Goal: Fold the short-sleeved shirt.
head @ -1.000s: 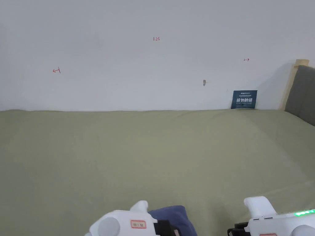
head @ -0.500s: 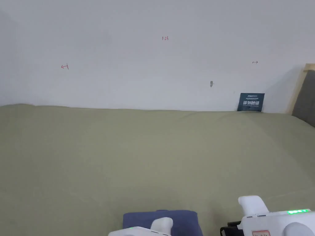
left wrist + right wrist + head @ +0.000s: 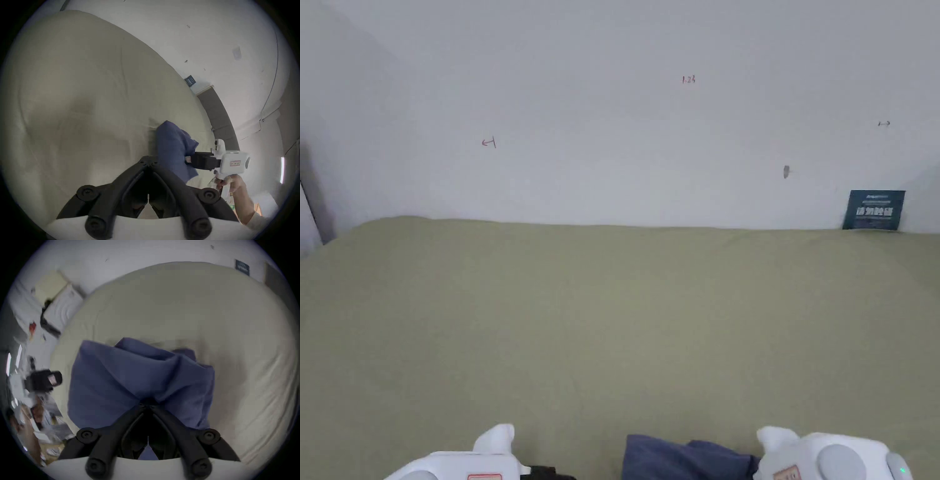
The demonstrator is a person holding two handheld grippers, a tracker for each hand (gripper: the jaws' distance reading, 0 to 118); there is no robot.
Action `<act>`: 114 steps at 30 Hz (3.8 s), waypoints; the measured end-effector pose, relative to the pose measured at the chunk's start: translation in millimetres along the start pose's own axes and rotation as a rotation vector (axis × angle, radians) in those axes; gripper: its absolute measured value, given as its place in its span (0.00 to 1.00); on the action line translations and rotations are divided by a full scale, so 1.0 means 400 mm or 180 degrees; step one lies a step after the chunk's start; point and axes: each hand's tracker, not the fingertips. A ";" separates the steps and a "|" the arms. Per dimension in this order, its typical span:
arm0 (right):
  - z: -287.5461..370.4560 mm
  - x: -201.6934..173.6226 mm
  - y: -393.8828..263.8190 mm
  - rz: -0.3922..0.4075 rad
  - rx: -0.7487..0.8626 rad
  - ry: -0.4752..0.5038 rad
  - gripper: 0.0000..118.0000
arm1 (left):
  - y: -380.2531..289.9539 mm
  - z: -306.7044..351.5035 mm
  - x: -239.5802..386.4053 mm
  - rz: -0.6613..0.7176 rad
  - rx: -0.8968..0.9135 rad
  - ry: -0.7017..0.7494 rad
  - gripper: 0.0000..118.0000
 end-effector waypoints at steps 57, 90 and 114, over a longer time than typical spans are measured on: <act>-0.288 -1.095 -0.093 0.0706 0.0907 -0.0059 0.00 | 0.405 0.693 -0.794 0.0068 -0.0218 0.2151 0.79; 0.449 -0.123 -0.283 0.0426 0.2147 -0.1153 0.00 | -0.321 0.089 0.475 -0.1105 0.1763 0.1416 0.00; 0.520 -0.165 -0.264 0.0808 0.3099 -0.1472 1.00 | -0.261 0.254 0.496 -0.1538 0.2681 0.1517 1.00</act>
